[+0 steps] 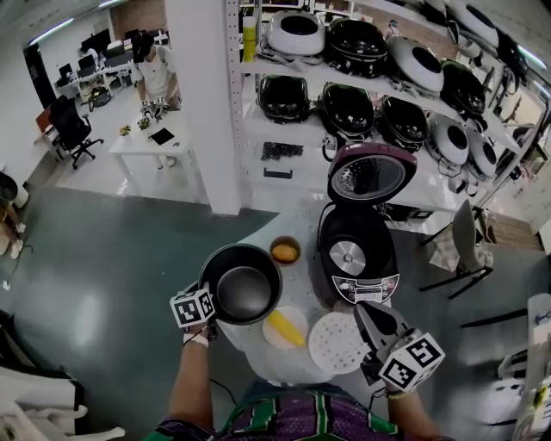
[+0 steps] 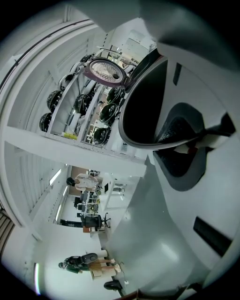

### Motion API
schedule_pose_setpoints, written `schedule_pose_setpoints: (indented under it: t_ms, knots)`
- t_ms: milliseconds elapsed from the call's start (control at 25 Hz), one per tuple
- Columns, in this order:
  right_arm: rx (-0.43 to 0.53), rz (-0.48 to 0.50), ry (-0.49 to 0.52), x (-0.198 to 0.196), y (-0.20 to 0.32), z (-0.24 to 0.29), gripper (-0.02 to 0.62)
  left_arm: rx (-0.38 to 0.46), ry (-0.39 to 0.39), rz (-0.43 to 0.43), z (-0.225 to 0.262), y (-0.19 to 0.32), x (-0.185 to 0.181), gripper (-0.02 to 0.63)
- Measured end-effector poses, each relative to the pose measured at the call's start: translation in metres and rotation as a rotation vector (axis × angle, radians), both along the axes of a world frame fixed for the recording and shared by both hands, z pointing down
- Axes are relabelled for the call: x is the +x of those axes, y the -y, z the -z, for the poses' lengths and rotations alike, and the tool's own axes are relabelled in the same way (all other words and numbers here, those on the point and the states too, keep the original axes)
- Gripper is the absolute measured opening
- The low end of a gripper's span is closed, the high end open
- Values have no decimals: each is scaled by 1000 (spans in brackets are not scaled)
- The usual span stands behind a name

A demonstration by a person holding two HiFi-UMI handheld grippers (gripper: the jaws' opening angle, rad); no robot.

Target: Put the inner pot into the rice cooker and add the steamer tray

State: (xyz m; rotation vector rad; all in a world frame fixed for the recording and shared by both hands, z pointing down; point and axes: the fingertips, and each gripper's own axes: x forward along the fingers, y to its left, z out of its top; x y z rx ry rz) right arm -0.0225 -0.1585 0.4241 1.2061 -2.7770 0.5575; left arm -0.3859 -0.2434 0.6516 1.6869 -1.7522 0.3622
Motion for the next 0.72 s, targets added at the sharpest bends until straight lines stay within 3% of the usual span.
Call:
schedule_pose_setpoints:
  t_ms: [320,720]
  knots:
    - [42,-6,17,-6,-34,19,5,39,-44,-16,29,-29,6,29]
    - [63,-90,25,10,-68,32,5,113,-86,-70,76,-40,22,29]
